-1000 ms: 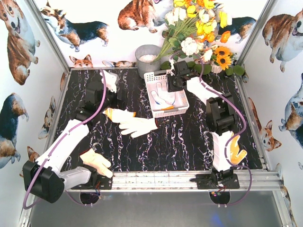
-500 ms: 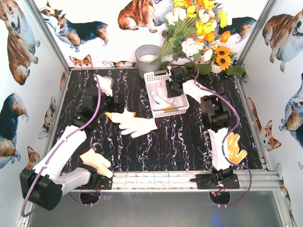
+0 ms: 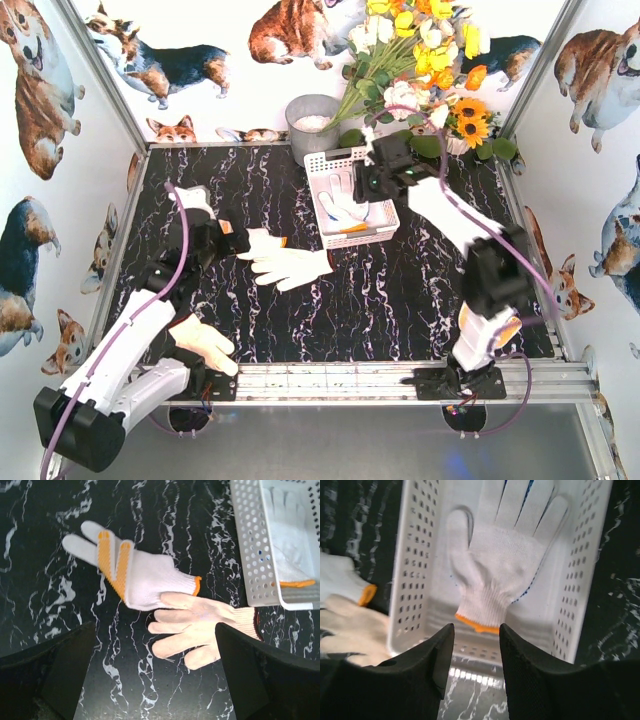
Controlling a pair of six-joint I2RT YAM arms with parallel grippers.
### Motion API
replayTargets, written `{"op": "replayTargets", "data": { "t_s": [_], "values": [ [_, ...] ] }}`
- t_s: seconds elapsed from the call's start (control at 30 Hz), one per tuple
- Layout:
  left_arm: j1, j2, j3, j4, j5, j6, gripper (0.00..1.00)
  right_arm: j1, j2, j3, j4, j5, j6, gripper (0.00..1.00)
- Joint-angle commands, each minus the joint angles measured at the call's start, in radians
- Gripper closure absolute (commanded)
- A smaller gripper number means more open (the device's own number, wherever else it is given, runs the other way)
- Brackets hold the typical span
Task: Put the gloves into the storage basket
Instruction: Place the glove in the bin, then turn over the glove at the center of the board.
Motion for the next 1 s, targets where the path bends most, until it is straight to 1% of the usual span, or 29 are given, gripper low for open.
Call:
{"op": "replayTargets", "data": {
  "t_s": [0.0,0.07,0.13,0.3,0.37,0.47,0.53,0.67,0.87,0.97],
  "values": [
    [0.012,-0.011,-0.066,-0.015,-0.104,-0.202,0.04,-0.002,-0.233,-0.101,0.046,0.010,0.034,0.56],
    [0.014,0.014,-0.085,0.014,-0.104,-0.242,0.10,-0.001,-0.335,-0.178,0.056,0.030,0.041,0.55],
    [0.015,0.057,-0.095,0.044,-0.101,-0.281,0.14,-0.004,-0.448,-0.256,0.066,0.049,0.048,0.53],
    [0.034,0.200,-0.094,0.097,-0.110,-0.378,0.24,-0.020,-0.622,-0.335,-0.034,0.054,0.064,0.51],
    [0.038,0.256,-0.093,0.132,-0.118,-0.400,0.30,-0.021,-0.680,-0.365,-0.055,0.037,0.078,0.51],
    [0.050,0.327,-0.093,0.199,-0.119,-0.400,0.43,-0.023,-0.764,-0.408,-0.073,0.005,0.108,0.51],
    [0.065,0.369,-0.086,0.221,-0.115,-0.387,0.46,-0.023,-0.800,-0.436,-0.085,-0.010,0.126,0.50],
    [0.098,0.430,-0.099,0.280,-0.104,-0.373,0.47,-0.023,-0.834,-0.471,-0.120,-0.009,0.140,0.50],
    [0.119,0.549,-0.089,0.367,0.002,-0.377,0.53,-0.023,-0.841,-0.495,-0.135,0.003,0.146,0.50],
    [0.121,0.573,-0.093,0.405,0.022,-0.384,0.56,-0.023,-0.837,-0.484,-0.140,0.018,0.148,0.50]
  ]
}}
